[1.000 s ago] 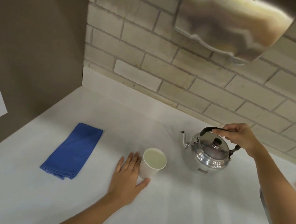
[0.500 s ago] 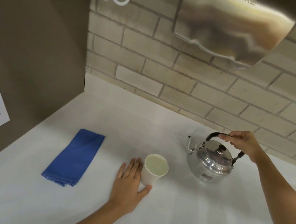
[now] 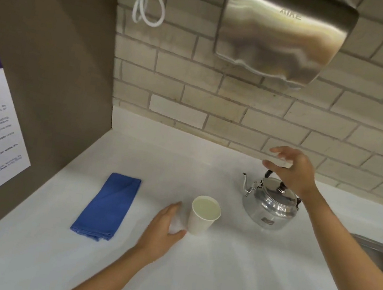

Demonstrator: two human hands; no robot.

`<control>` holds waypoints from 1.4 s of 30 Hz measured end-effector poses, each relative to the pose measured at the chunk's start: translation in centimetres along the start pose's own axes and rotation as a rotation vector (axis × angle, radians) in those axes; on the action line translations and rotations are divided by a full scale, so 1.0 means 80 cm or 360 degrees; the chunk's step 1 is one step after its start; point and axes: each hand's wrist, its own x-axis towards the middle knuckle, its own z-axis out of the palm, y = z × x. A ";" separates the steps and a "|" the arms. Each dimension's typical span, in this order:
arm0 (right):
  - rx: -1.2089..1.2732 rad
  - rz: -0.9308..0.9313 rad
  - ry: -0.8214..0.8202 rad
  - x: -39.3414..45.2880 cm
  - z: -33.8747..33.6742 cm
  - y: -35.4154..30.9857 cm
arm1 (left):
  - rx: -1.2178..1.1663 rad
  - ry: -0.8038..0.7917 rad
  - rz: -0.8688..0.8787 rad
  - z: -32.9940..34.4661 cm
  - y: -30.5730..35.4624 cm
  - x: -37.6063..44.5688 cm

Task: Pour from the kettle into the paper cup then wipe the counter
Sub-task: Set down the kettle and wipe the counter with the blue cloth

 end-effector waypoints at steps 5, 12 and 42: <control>0.0448 -0.0202 -0.0089 -0.064 0.047 -0.121 | 0.0148 0.0250 0.0073 -0.072 -0.018 -0.028; 0.0658 -0.0348 -0.0523 -0.137 0.189 -0.232 | 0.0716 0.0689 -0.0062 -0.172 -0.062 -0.069; -0.0188 -0.0481 -0.0834 -0.227 0.370 -0.237 | 0.1119 0.0548 -0.0398 -0.184 -0.104 -0.093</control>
